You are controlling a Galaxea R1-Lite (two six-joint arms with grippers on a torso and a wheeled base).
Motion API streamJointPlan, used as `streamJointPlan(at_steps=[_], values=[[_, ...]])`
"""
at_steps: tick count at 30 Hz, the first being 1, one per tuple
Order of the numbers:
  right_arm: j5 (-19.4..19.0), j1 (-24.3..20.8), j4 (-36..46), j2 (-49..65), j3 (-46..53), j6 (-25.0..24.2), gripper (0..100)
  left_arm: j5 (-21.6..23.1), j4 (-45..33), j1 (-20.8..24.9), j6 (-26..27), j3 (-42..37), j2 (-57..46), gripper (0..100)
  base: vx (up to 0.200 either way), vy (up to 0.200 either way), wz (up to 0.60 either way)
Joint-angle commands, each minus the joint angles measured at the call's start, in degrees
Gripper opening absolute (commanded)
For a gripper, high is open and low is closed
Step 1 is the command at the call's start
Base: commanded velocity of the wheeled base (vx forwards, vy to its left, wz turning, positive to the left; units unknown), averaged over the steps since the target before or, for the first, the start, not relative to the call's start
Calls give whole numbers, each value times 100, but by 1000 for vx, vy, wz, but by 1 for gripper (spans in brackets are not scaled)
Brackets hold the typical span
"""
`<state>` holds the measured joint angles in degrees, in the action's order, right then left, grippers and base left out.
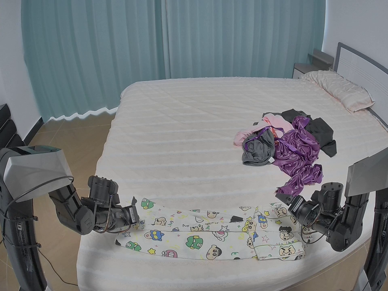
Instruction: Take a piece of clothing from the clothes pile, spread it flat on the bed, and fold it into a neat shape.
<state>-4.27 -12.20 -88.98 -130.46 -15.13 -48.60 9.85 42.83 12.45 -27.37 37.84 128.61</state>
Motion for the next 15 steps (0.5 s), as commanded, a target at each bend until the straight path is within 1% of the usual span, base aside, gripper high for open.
streamJointPlan(at_steps=[1, 7, 15], values=[[-4, -1, -93, -5, 1, 0, 100, -1, -2, -23, -5, 4, -55, 0, 0, 0, 0], [-4, -1, -93, -14, 1, 0, 100, -9, 42, -93, -5, 48, -337, 0, 0, 0, 0], [-4, 7, -93, -5, 1, 0, 100, 8, 77, -243, -41, 338, -732, 0, 0, 0, 0]])
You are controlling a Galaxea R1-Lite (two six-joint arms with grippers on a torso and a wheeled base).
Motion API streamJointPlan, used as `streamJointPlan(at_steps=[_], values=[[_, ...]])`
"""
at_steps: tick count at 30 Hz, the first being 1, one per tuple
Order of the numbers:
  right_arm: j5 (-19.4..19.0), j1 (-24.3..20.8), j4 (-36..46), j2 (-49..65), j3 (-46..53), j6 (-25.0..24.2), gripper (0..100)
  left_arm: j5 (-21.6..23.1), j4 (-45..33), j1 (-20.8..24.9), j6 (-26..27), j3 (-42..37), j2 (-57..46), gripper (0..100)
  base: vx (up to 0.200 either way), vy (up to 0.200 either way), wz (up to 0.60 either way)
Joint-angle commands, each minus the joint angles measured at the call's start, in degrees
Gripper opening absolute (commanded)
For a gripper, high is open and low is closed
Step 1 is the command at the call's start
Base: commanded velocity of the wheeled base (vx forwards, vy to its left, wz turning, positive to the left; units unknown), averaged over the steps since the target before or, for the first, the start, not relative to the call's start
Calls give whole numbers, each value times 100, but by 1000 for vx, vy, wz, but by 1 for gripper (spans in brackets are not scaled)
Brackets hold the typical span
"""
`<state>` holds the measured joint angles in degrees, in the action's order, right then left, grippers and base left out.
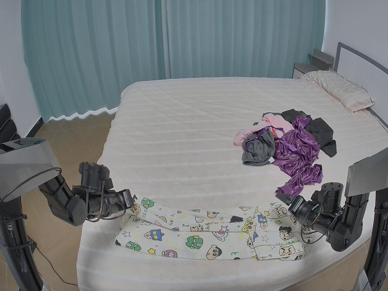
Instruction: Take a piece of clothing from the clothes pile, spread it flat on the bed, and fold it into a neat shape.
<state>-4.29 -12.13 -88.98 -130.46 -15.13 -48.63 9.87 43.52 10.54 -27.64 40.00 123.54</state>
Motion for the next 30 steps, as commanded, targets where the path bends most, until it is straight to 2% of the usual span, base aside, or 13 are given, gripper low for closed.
streamJointPlan(at_steps=[1, 7, 9, 16, 24, 26, 30], values=[[-2, 0, -93, -14, 1, -6, 100, 6, 69, -70, -23, 210, -216, 0, 0, 0, 0], [-2, 9, -93, -14, -8, -6, 100, 6, 491, -70, -93, 272, -146, 0, 0, 0, 0], [-2, 9, -93, -93, -8, -6, 100, -12, 930, -61, -146, 245, -58, 0, 0, 0, 0], [-2, 9, -93, -216, -34, 2, 100, -47, 1756, -70, -339, 131, 135, 0, 0, 0, 0], [-2, 9, -93, -225, -25, -6, 100, -65, 2539, -149, -304, -686, 381, 0, 0, 0, 0], [-2, 9, -93, -225, -16, -15, 100, -56, 3092, -272, -295, -1117, 636, 0, 0, 0, 0], [-2, 9, -93, -225, -8, -15, 100, -65, 3725, -404, -295, -1381, 1049, 0, 0, 0, 0]])
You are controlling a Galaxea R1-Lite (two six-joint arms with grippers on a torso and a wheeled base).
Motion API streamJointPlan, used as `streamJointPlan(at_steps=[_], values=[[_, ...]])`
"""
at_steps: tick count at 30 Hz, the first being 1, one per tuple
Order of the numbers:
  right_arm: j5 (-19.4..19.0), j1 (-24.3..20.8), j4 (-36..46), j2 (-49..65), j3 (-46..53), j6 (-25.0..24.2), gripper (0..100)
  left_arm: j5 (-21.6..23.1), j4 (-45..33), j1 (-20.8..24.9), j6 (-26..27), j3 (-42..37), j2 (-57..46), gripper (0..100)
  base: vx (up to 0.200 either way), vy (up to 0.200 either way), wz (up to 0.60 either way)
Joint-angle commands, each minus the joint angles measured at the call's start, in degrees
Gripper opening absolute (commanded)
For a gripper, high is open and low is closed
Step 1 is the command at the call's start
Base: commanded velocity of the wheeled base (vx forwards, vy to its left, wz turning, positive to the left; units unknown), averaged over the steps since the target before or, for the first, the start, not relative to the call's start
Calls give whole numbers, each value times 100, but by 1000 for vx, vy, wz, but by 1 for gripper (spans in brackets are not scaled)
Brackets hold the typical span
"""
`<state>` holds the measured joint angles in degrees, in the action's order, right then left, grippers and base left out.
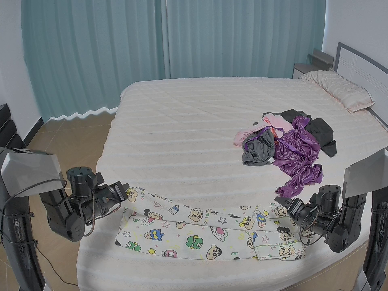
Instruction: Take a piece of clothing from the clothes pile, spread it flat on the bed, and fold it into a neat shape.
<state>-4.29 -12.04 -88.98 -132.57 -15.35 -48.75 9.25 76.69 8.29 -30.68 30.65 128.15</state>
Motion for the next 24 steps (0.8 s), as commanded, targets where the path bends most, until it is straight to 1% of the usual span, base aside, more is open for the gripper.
streamJointPlan(at_steps=[1, 3, 5, 7, 10, 17, 18, 24], values=[[-2, 0, -93, -5, 23, -3, 100, -2, 575, -187, 10, -551, 720, 0, 0, 0, 0], [-2, 0, -93, -14, 23, -3, 100, -2, 698, -179, 10, -700, 879, 0, 0, 0, 0], [-2, 9, -93, -5, 23, -3, 100, 6, 707, -179, 133, -806, 958, 0, 0, 0, 0], [-2, 9, -93, -14, 23, -3, 100, 6, 716, -187, 458, -955, 1090, 0, 0, 0, 0], [-2, 9, -93, -5, 23, -3, 100, 15, 786, -179, 678, -1166, 1107, 0, 0, 0, 0], [-2, 9, -93, -5, 23, -3, 100, 6, 1208, -161, 695, -1474, 1116, 0, 0, 0, 0], [-2, 9, -93, -5, 23, -3, 100, 6, 1225, -161, 695, -1491, 1116, 100, 0, 0, 0], [-2, 9, -93, -5, 49, -3, 100, 6, 1243, -196, 695, -1711, 1037, 100, 0, 0, 0]])
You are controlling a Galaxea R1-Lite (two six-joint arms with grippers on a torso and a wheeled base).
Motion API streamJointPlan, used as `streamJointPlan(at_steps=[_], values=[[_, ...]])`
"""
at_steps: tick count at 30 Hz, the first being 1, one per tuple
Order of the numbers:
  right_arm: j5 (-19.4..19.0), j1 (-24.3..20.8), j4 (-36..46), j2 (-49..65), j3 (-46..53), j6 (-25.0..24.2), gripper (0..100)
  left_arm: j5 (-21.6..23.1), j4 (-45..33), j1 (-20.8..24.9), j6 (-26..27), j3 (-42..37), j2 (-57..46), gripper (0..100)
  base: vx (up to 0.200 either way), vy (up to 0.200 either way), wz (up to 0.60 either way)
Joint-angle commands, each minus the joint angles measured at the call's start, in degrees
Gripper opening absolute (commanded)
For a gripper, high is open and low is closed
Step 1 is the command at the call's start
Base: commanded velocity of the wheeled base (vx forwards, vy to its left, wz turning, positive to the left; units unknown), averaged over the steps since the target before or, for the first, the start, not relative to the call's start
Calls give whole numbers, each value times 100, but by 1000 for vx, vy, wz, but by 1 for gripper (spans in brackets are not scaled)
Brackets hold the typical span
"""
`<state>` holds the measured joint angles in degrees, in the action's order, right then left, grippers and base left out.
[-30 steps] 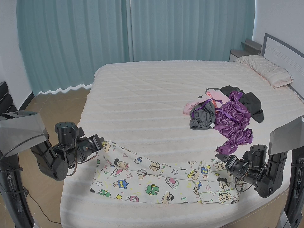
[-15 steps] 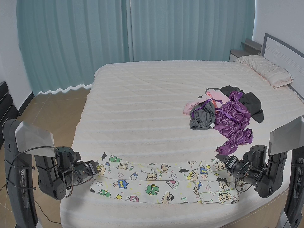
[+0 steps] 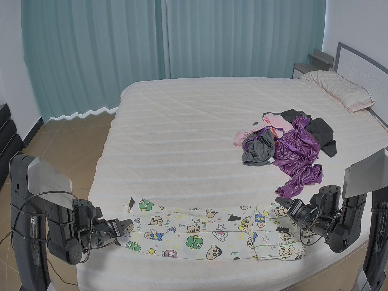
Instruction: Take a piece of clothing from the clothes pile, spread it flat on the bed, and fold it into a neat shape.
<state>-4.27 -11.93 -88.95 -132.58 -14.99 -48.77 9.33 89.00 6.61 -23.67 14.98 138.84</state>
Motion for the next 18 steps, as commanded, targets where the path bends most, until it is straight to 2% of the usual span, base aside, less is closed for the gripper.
streamJointPlan(at_steps=[1, 5, 11, 13, 14, 16, 18], values=[[-4, -2, -96, -4, 14, 0, 100, -1, 12, -45, -6, -206, -85, 100, 0, 0, 0], [-4, -2, -96, -4, 14, 0, 100, 8, 73, -107, -41, -391, -393, 100, 0, 0, 0], [-4, -11, -96, 5, 23, 0, 100, 34, -32, -45, -129, -92, -507, 100, 0, 0, 0], [-4, -11, -96, 5, 23, 8, 100, 17, -533, 121, -146, 330, -428, 100, 0, 0, 0], [-4, -11, -96, 5, 23, 8, 100, 17, -533, 121, -146, 330, -428, 100, 0, 0, 0], [-4, -11, -96, -4, 23, 8, 100, -1, -1605, 315, -252, 998, -445, 100, 0, 0, 0], [5, -11, -96, -4, 23, 8, 100, -10, -2027, 429, -348, 1288, -437, 100, 0, 0, 0]])
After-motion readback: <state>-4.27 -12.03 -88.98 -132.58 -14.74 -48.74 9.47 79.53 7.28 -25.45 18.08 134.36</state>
